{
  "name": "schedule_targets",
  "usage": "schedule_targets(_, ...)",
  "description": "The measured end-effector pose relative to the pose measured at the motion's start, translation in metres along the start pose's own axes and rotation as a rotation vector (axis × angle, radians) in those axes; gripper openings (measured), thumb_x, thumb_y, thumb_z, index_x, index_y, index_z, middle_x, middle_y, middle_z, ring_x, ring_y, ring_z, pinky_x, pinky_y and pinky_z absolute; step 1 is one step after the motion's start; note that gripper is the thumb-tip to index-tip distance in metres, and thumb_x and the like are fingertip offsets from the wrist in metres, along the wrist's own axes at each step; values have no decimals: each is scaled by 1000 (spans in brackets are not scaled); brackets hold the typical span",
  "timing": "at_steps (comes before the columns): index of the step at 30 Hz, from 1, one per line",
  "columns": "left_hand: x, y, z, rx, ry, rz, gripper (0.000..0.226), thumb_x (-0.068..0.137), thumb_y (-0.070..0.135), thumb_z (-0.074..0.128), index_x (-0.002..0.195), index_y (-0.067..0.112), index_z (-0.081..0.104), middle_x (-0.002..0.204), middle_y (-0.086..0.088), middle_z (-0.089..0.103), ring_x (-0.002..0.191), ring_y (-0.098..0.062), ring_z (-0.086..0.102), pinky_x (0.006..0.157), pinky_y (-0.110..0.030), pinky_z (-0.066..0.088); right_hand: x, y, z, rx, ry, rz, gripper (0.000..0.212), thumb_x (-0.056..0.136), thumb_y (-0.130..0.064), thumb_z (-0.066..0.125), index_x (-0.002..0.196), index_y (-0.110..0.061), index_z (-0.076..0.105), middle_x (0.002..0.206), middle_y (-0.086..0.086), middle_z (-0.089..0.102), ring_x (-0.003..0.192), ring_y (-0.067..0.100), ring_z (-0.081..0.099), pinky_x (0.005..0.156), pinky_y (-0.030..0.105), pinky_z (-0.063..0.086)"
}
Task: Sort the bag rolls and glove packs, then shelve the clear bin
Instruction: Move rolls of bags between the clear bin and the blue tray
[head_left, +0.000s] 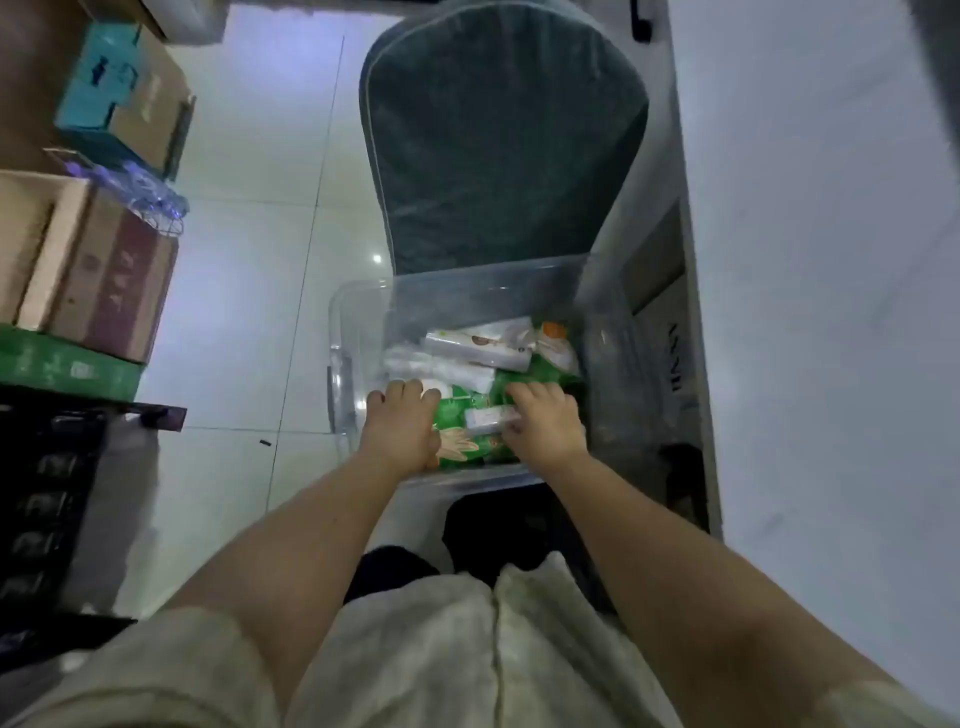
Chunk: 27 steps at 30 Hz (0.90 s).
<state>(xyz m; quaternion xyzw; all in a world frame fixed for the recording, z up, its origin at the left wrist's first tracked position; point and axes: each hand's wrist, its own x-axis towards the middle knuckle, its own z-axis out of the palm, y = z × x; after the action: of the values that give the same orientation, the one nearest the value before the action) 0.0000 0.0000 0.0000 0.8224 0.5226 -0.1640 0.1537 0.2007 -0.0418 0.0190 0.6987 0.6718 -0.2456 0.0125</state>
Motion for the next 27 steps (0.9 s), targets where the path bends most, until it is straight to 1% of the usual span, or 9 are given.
schedule_targets(1, 8, 6, 5, -7, -65, -18, 49, 79, 34, 60, 124, 19, 48, 123, -7, 50, 113, -29, 43, 87, -42, 35, 9, 8, 5, -2, -62, 2, 46, 82, -28, 61, 125, -19, 50, 124, 7, 55, 115, 31, 44, 91, 41, 35)
schedule_targets(5, 32, 18, 38, -17, -114, 1, 52, 80, 33, 61, 128, 20, 46, 128, -7, 47, 116, -29, 40, 90, -43, 33, 42, 40, 29, 53, -191, 47, 45, 82, -23, 60, 126, -17, 51, 128, 11, 51, 117, 33, 39, 97, 42, 33)
schedule_targets(9, 73, 14, 53, -38, -120, 27, 54, 81, 30, 62, 131, 19, 47, 132, -9, 47, 117, -32, 42, 91, -44, 35, 73, 61, 51, -95, -344, -26, 45, 83, -25, 60, 126, -20, 48, 127, 11, 50, 116, 33, 40, 96, 43, 33)
schedule_targets(12, 114, 13, 62, -65, -82, 63, 57, 79, 27, 64, 133, 19, 47, 138, -13, 45, 120, -35, 41, 92, -46, 35, 94, 75, 71, -119, -360, -28, 49, 79, -22, 67, 124, -22, 48, 127, 11, 47, 115, 33, 39, 92, 43, 33)
schedule_targets(17, 180, 5, 77, -14, -24, 115, 70, 79, 27, 64, 143, 16, 36, 149, -19, 31, 133, -38, 29, 106, -53, 26, 115, 93, 110, -119, -407, -34, 66, 74, -21, 72, 132, -20, 42, 134, 11, 44, 120, 32, 36, 96, 45, 33)
schedule_targets(20, 208, 0, 88, -40, -17, 133, 63, 83, 26, 64, 139, 14, 40, 144, -19, 38, 134, -38, 30, 109, -55, 20, 120, 96, 133, -166, -433, -30, 83, 66, -29, 80, 136, -20, 38, 136, 12, 41, 121, 35, 36, 98, 46, 32)
schedule_targets(22, 222, -1, 93, -67, -60, 165, 63, 83, 25, 65, 139, 14, 41, 140, -18, 42, 132, -35, 32, 110, -56, 18, 125, 96, 143, -215, -444, -31, 86, 61, -31, 82, 134, -20, 38, 133, 13, 42, 119, 36, 36, 99, 47, 32)
schedule_targets(25, 231, -1, 96, -82, -73, 174, 56, 84, 22, 63, 136, 16, 44, 131, -16, 48, 126, -34, 38, 108, -54, 19, 129, 95, 150, -218, -448, -39, 84, 61, -31, 81, 132, -19, 38, 129, 14, 41, 116, 36, 37, 100, 46, 31)
schedule_targets(27, 230, 0, 91, -83, -58, 185, 53, 82, 21, 64, 133, 15, 48, 124, -18, 51, 120, -36, 42, 106, -52, 22, 127, 95, 146, -175, -423, -42, 71, 69, -28, 76, 130, -18, 40, 127, 15, 42, 115, 35, 36, 100, 45, 30)
